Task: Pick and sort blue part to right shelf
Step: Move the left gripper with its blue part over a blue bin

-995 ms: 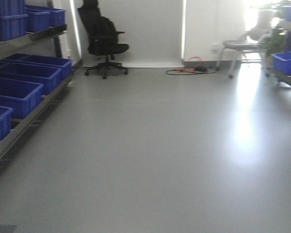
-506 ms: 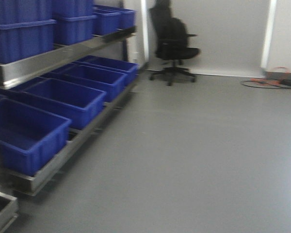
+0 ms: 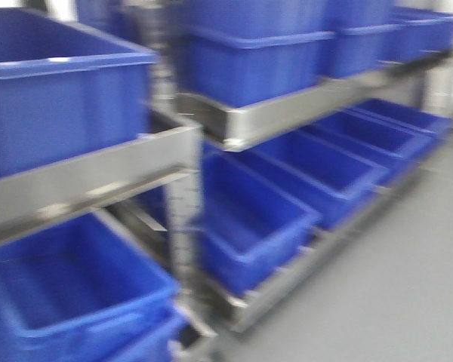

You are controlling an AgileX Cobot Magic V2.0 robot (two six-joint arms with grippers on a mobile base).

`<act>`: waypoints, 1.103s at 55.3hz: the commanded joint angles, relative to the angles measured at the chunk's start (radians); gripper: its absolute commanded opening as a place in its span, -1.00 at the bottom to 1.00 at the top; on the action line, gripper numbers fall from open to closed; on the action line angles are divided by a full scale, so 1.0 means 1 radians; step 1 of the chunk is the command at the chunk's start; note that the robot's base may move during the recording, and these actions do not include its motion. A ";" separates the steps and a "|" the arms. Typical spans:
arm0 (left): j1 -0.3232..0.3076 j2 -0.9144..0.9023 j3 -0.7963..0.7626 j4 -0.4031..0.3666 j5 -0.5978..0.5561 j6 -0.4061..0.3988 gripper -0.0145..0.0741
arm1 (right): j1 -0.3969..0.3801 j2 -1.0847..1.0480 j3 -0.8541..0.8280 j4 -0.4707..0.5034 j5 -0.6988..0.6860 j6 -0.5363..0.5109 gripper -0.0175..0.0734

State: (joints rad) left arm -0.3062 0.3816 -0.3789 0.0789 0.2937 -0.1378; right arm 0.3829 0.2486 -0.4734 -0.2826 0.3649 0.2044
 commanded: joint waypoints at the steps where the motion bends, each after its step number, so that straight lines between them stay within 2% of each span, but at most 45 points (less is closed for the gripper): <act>1: -0.001 0.011 -0.034 0.000 -0.096 -0.007 -0.11 | -0.003 0.010 -0.029 -0.020 -0.093 -0.005 -0.21; 61: -0.001 0.011 -0.034 0.000 -0.096 -0.007 -0.11 | -0.003 0.010 -0.029 -0.020 -0.093 -0.005 -0.21</act>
State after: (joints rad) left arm -0.3062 0.3816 -0.3789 0.0789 0.2937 -0.1378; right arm 0.3829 0.2486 -0.4734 -0.2826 0.3649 0.2044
